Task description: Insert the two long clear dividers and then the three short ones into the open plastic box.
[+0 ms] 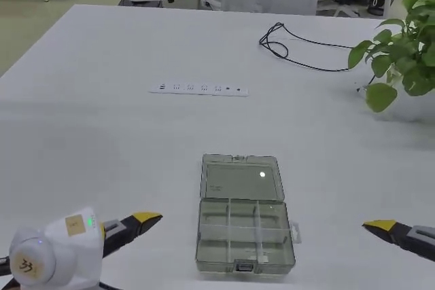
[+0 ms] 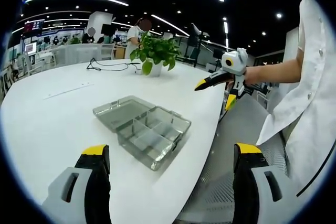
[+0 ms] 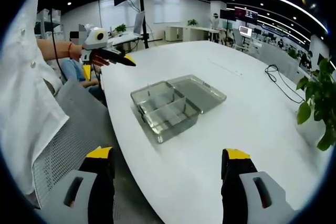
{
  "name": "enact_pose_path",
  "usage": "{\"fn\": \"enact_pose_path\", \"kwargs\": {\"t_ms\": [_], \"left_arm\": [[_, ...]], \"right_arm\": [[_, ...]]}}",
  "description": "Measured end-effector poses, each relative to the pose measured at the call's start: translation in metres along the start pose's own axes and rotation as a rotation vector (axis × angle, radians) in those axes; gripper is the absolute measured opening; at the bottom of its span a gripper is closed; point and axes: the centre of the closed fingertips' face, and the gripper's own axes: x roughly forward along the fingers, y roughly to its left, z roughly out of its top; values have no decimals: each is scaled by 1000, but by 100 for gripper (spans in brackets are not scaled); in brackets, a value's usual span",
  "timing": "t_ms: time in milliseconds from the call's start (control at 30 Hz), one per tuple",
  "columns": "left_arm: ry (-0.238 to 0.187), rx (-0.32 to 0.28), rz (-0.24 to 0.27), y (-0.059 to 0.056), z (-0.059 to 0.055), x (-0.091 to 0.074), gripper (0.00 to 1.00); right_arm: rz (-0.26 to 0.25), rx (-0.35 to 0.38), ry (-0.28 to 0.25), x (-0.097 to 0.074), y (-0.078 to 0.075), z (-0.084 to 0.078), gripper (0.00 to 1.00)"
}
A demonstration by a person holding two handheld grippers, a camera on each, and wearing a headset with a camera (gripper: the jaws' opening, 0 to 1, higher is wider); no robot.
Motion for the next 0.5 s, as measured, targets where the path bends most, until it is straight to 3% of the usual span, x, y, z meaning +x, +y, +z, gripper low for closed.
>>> {"fn": "enact_pose_path", "kwargs": {"t_ms": [500], "left_arm": [[0,-2,-3,0,-1,0,100]], "right_arm": [[0,1,2,0,1,1,84]]}}
